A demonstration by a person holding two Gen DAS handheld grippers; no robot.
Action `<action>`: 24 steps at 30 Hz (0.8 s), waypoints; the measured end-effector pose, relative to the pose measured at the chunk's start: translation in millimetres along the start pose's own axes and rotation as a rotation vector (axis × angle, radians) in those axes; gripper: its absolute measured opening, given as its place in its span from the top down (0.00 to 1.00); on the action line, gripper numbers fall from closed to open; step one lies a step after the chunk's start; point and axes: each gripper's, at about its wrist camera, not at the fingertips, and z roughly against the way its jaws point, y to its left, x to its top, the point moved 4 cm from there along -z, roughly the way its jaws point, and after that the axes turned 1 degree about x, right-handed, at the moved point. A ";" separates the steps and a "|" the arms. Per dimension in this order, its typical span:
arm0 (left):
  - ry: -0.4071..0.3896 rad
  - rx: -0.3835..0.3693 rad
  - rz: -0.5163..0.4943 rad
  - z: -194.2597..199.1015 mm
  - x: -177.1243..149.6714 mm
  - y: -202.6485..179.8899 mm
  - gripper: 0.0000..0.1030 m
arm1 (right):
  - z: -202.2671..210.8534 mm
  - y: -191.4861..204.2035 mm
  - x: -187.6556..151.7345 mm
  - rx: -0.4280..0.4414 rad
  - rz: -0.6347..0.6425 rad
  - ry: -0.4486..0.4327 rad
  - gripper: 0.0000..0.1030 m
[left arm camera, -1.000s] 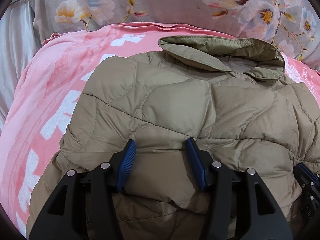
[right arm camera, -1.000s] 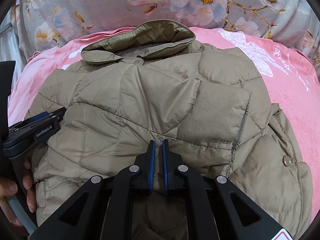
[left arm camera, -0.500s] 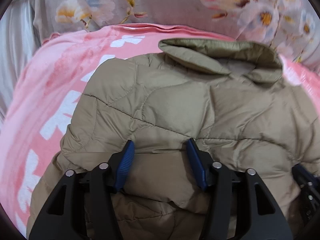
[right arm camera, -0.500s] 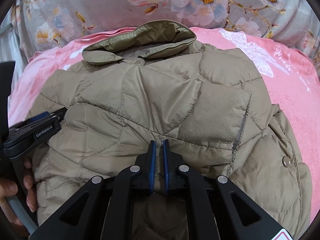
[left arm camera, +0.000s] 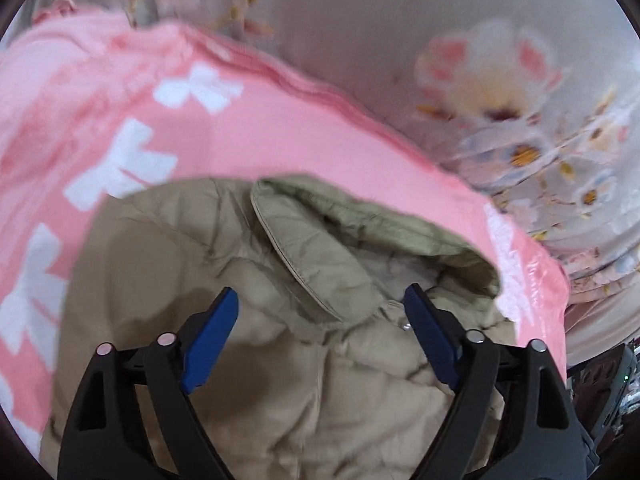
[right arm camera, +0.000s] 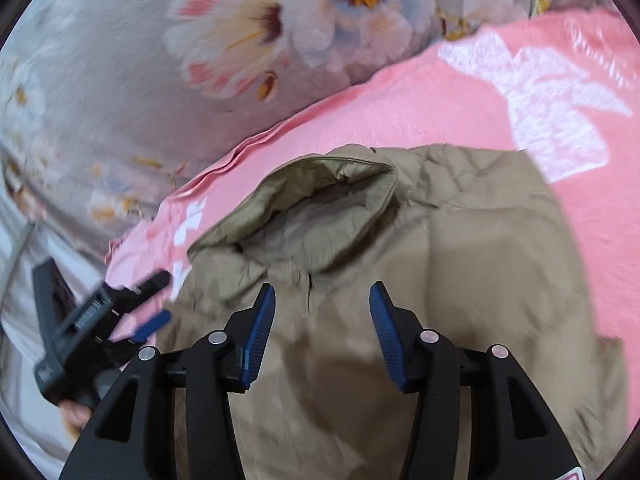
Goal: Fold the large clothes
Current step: 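Lift the hem with both tools and fold it up onto the collar, release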
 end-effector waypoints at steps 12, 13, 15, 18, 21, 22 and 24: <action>0.001 0.095 -0.165 -32.2 -26.0 7.3 0.86 | -42.4 -16.0 -6.4 -0.124 0.110 -0.015 0.97; -0.001 0.104 -0.181 -36.8 -29.8 9.0 0.86 | -49.2 -19.1 -10.3 -0.148 0.124 0.005 0.98; -0.014 0.124 -0.205 -41.9 -33.7 9.3 0.86 | -55.9 -19.6 -13.4 -0.173 0.144 0.011 0.98; -0.034 0.177 -0.256 -46.5 -38.7 4.4 0.86 | -61.8 -14.8 -17.5 -0.230 0.201 0.006 0.99; -0.051 0.205 -0.279 -49.4 -41.9 2.6 0.86 | -65.7 -15.9 -21.1 -0.256 0.219 -0.004 1.00; -0.054 0.207 -0.279 -50.2 -42.2 2.8 0.86 | -66.1 -16.1 -21.2 -0.257 0.218 -0.008 1.00; -0.057 0.204 -0.276 -51.3 -42.7 4.2 0.86 | -65.2 -17.4 -21.8 -0.256 0.218 -0.012 1.00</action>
